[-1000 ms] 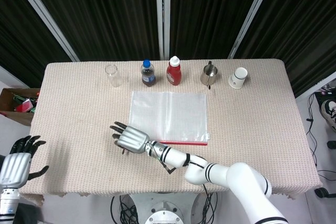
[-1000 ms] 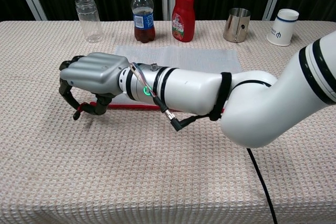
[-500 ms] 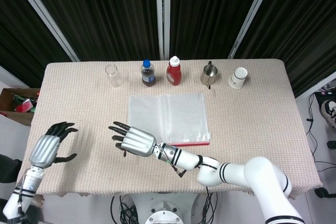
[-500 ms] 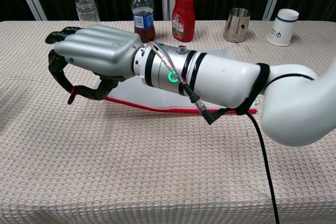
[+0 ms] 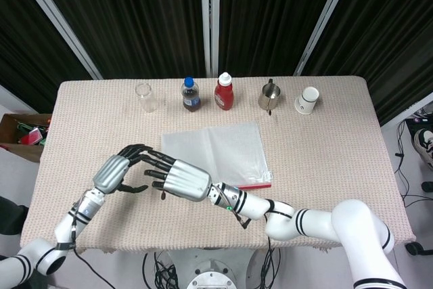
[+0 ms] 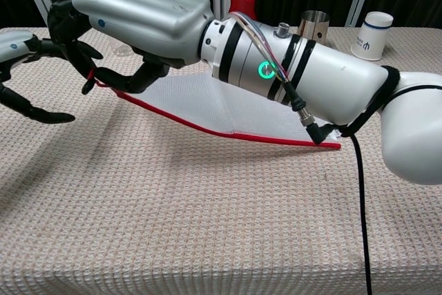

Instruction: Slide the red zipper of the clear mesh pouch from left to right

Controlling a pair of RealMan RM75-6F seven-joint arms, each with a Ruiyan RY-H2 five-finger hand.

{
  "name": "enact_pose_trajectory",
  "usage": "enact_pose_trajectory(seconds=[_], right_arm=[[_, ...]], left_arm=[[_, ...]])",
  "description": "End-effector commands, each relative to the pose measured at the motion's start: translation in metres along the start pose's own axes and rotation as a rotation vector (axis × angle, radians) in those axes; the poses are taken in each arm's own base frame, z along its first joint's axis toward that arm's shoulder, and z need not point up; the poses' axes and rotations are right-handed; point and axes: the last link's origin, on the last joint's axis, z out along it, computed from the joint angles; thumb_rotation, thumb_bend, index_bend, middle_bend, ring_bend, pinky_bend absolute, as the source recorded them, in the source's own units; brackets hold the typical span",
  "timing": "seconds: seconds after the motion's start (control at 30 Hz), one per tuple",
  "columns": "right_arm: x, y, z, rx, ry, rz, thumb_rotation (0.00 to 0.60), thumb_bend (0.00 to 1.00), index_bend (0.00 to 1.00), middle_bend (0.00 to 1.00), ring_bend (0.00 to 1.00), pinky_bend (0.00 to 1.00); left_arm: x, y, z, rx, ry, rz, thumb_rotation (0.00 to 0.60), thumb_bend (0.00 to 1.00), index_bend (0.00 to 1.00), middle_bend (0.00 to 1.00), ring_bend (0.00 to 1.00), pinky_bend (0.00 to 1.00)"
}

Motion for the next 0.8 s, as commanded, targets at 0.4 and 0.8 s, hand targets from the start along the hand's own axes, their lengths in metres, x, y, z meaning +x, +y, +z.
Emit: enact_pose_trajectory(seconds=[0.4, 0.8], right_arm=[[0.001, 0.003, 0.003, -0.016, 0.016, 0.025, 0.600, 0.54, 0.89, 0.24, 0.00, 0.00], [0.002, 0.003, 0.005, -0.015, 0.028, 0.048, 0.600, 0.54, 0.89, 0.24, 0.00, 0.00]], left_arm=[[-0.026, 0.029, 0.031, -0.143, -0.049, -0.143, 0.600, 0.20, 0.40, 0.14, 0.10, 0.13], [-0.036, 0.033, 0.045, -0.151, -0.046, -0.178, 0.600, 0.26, 0.46, 0.15, 0.10, 0.13]])
